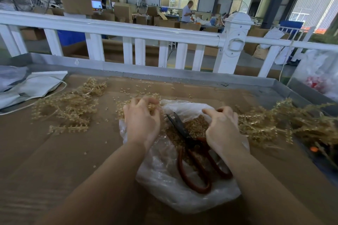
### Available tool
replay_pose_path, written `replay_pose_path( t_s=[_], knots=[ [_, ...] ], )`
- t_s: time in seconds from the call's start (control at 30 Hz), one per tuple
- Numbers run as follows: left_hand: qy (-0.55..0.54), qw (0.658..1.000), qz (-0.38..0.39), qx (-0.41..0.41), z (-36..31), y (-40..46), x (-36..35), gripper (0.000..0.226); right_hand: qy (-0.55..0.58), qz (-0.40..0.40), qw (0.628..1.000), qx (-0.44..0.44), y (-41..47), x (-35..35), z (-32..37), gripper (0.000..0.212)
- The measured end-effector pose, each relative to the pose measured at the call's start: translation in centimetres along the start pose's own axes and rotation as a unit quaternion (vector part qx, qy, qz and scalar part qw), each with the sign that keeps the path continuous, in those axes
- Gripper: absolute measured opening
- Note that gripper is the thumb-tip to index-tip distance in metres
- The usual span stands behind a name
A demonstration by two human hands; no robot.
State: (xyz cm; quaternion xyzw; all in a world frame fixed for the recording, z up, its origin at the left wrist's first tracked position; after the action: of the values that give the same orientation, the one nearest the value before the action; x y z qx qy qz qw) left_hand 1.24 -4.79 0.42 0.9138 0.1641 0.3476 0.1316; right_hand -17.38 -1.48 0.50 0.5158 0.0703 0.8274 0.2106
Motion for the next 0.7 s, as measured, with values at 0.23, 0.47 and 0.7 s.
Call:
replay_pose_path(
  t_s=[0.23, 0.47, 0.7],
  knots=[
    [0.116, 0.987, 0.1, -0.041, 0.4, 1.0, -0.5, 0.052, -0.023, 0.011, 1.0, 0.001, -0.1, -0.2, -0.4, 0.045],
    [0.134, 0.988, 0.06, -0.058, 0.5, 1.1, -0.8, 0.023, -0.077, 0.033, 0.995, -0.05, 0.1, 0.1, -1.9, 0.023],
    [0.077, 0.995, -0.045, -0.036, 0.8, 1.3, 0.7, 0.016, -0.072, -0.037, 0.996, 0.046, -0.8, 0.4, 0.5, 0.039]
  ],
)
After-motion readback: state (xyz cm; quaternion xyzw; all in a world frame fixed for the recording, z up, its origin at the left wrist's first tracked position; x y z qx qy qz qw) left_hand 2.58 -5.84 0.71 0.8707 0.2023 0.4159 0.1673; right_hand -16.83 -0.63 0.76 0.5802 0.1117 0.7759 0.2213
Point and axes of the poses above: each hand's wrist, its own y-axis towards the middle knuckle, its own x-axis out of the back of the hand, z = x × y, the point moved 2 cm from there along y, towards the middle knuckle, and after that the axes turned 5 degrees about y, right-handed, at the moved point
